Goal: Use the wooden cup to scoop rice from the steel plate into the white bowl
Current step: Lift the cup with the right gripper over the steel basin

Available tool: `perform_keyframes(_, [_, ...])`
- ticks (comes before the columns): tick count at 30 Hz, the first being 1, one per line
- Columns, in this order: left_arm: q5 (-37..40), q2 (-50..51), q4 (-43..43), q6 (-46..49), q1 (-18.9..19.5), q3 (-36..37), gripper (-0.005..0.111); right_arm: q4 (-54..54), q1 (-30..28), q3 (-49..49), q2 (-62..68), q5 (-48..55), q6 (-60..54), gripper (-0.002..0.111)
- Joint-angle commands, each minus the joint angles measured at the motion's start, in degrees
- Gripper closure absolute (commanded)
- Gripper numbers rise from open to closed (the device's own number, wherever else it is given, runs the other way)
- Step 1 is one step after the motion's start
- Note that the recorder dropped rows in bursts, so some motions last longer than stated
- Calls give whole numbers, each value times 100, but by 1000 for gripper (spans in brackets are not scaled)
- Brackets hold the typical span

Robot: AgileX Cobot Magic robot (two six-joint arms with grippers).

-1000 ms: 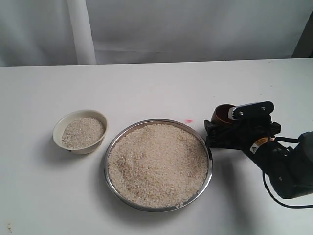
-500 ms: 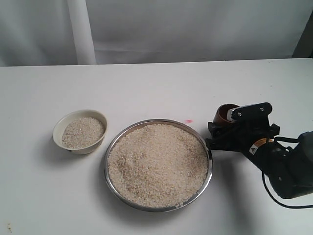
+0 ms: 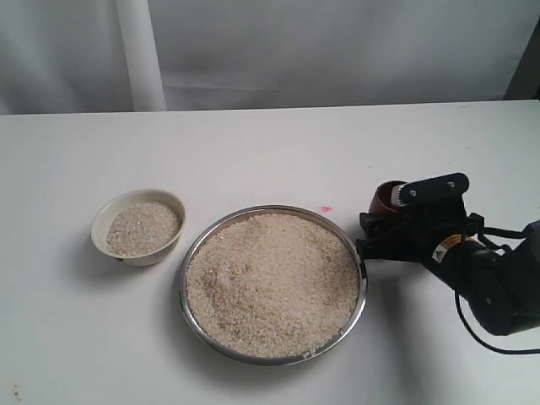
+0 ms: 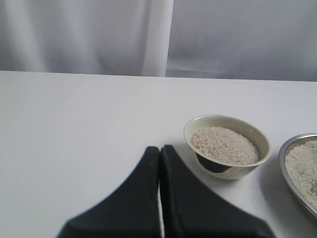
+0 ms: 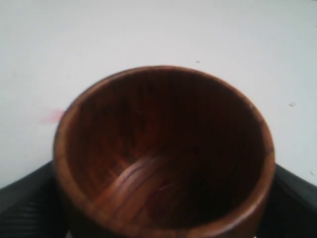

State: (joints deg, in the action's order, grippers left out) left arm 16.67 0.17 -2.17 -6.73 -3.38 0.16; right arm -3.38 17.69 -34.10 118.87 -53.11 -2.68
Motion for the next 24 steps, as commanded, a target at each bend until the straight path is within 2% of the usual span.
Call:
perform_keyframes(1, [-31,-17,27,-24,-24,-16,107,203,-49,-5,-1055,1283,-502,108])
perform_keyframes(3, [-31,-17,27,-24,-24,-16,107,521,-49,-5,-1881,1923,-504,108])
perform_keyframes(5, [-31,-17,27,-35,-24,-16,107,1290,-37,-300,-2611,2876,-513,108])
perform_keyframes(7, [-31,-17,27,-35,-24,-16,107,1665,221,-1250,-3264,5387,-816,108])
perform_keyframes(8, [-31,-17,27,-35,-24,-16,107,1726,305,-1555,-3340,5915,-1026,108])
perform_keyframes(9, [-31,-17,27,-35,-24,-16,107,1856,513,-1974,-3381,6897,-1472,108])
perform_keyframes(11, [-31,-17,27,-21,-24,-16,107,2597,1141,-2804,-3342,8389,-2069,108])
perform_keyframes(14, [-31,-17,27,-21,-24,-16,107,3755,1833,-3320,-3157,9349,-2141,108])
perform_keyframes(17, [-31,-17,27,-21,-24,-16,107,4734,2366,-3441,-2940,9701,-2141,108])
perform_keyframes(24, [-31,-17,27,-37,-24,-16,107,5474,2806,-3441,-2393,9766,-2141,108])
